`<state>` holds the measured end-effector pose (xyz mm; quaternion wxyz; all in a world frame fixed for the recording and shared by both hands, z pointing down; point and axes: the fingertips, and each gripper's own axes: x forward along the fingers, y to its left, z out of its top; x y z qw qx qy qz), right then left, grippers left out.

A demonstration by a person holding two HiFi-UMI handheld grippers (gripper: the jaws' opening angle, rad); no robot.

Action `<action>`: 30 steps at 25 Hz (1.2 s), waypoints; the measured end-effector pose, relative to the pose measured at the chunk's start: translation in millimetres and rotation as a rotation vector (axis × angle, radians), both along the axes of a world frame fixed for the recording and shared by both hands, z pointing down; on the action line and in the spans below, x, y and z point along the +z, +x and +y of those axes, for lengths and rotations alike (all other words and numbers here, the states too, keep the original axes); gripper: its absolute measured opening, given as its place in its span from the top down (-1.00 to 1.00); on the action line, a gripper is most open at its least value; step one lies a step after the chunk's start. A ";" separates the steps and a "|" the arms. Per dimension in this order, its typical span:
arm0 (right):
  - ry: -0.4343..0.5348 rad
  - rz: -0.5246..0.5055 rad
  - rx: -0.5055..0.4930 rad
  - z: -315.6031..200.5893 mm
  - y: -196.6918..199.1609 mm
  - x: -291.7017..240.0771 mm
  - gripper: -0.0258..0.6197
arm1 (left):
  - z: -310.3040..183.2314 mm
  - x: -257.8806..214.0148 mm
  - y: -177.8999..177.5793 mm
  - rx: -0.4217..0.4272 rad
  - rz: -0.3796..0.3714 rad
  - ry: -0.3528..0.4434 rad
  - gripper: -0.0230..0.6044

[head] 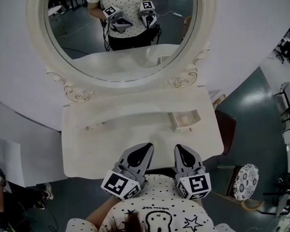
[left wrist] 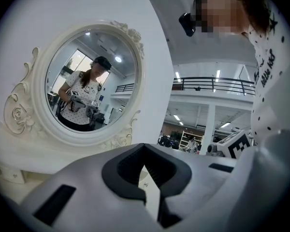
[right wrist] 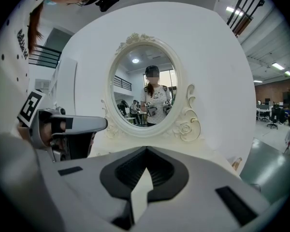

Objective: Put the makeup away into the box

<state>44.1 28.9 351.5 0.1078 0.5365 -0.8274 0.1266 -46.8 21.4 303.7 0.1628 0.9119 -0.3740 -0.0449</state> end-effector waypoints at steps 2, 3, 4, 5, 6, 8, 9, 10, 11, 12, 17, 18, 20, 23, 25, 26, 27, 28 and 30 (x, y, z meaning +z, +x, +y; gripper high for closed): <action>-0.006 0.005 -0.006 0.0 -1.5 1.1 0.90 | -0.3 0.6 0.5 0.003 0.002 -0.001 0.94; -0.007 0.008 -0.010 0.0 -2.3 1.7 0.90 | -0.5 1.0 0.6 0.003 0.002 -0.002 0.94; -0.007 0.012 -0.014 -0.1 -3.0 2.0 0.90 | -0.6 1.2 0.8 0.004 0.003 -0.003 0.94; -0.006 0.015 -0.017 -0.2 -3.3 2.1 0.90 | -0.9 1.2 1.1 0.005 0.003 -0.003 0.94; -0.003 0.019 -0.019 -0.3 -3.4 2.0 0.90 | -1.2 1.0 1.4 0.006 0.003 -0.003 0.94; 0.000 0.023 -0.019 -0.2 -3.0 1.6 0.90 | -1.3 0.7 2.5 0.010 0.002 -0.002 0.94; 0.002 0.024 -0.018 -0.1 -2.5 1.2 0.90 | -1.3 0.5 3.2 0.013 0.002 -0.001 0.94; 0.004 0.025 -0.017 -0.2 -1.9 0.6 0.90 | -1.3 0.2 4.0 0.016 0.002 0.000 0.94; 0.007 0.026 -0.015 -0.3 -1.3 -0.1 0.90 | -1.4 -0.3 4.9 0.019 0.002 0.002 0.94; 0.010 0.026 -0.013 -0.3 -0.8 -0.7 0.90 | -1.3 -0.8 5.6 0.022 0.001 0.004 0.94; 0.016 0.026 -0.012 1.2 -1.9 -1.8 0.90 | 0.4 -1.4 4.9 0.026 0.004 0.005 0.94; 0.015 0.026 -0.013 1.8 -2.3 -1.7 0.90 | 0.6 -1.6 4.3 0.024 0.005 0.006 0.94; 0.017 0.028 -0.013 2.8 -2.5 -2.2 0.90 | 1.3 -2.1 3.9 0.024 0.006 0.008 0.94; 0.024 0.029 -0.006 4.4 -1.1 -3.0 0.90 | 2.7 -3.1 5.5 0.033 0.005 0.011 0.94; 0.021 0.029 0.000 5.9 -0.4 -2.6 0.90 | 3.6 -2.7 6.4 0.040 0.004 0.009 0.94; 0.017 0.027 0.003 6.9 0.0 -2.3 0.90 | 4.1 -2.6 6.8 0.043 0.005 0.008 0.94; 0.014 0.024 0.007 7.9 0.4 -2.2 0.90 | 4.7 -2.5 7.4 0.045 0.005 0.008 0.94; 0.015 0.022 0.011 8.6 1.2 -2.3 0.90 | 5.4 -2.5 8.1 0.049 0.004 0.007 0.94; 0.019 0.020 0.018 9.8 2.7 -2.6 0.90 | 6.8 -2.4 9.4 0.055 0.003 0.006 0.94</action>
